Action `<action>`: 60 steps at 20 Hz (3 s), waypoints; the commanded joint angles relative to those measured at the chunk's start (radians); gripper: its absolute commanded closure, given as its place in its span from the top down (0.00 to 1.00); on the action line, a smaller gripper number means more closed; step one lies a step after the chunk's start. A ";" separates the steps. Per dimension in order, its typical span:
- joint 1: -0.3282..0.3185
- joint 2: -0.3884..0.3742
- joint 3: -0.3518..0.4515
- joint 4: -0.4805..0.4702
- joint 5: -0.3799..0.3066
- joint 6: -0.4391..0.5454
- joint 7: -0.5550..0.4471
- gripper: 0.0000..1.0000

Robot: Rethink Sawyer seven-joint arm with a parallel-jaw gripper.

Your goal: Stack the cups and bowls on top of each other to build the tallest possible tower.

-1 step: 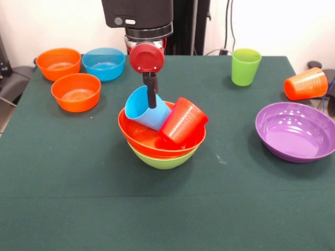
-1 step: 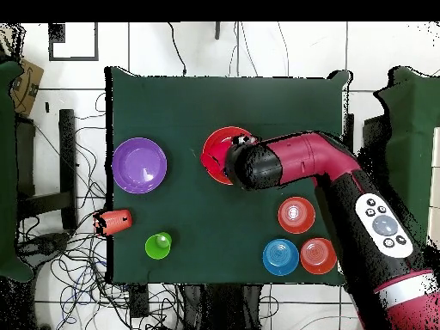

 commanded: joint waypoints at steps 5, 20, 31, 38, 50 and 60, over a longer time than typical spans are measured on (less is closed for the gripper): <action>0.031 -0.019 -0.082 0.058 0.019 0.047 0.129 1.00; 0.087 -0.171 -0.108 0.235 0.138 -0.047 0.314 1.00; 0.193 -0.167 -0.205 0.338 0.172 -0.197 0.485 1.00; 0.245 -0.167 -0.246 0.389 0.175 -0.266 0.573 1.00; 0.326 -0.167 -0.304 0.425 0.130 -0.377 0.703 1.00; 0.395 -0.121 -0.366 0.430 0.111 -0.495 0.777 1.00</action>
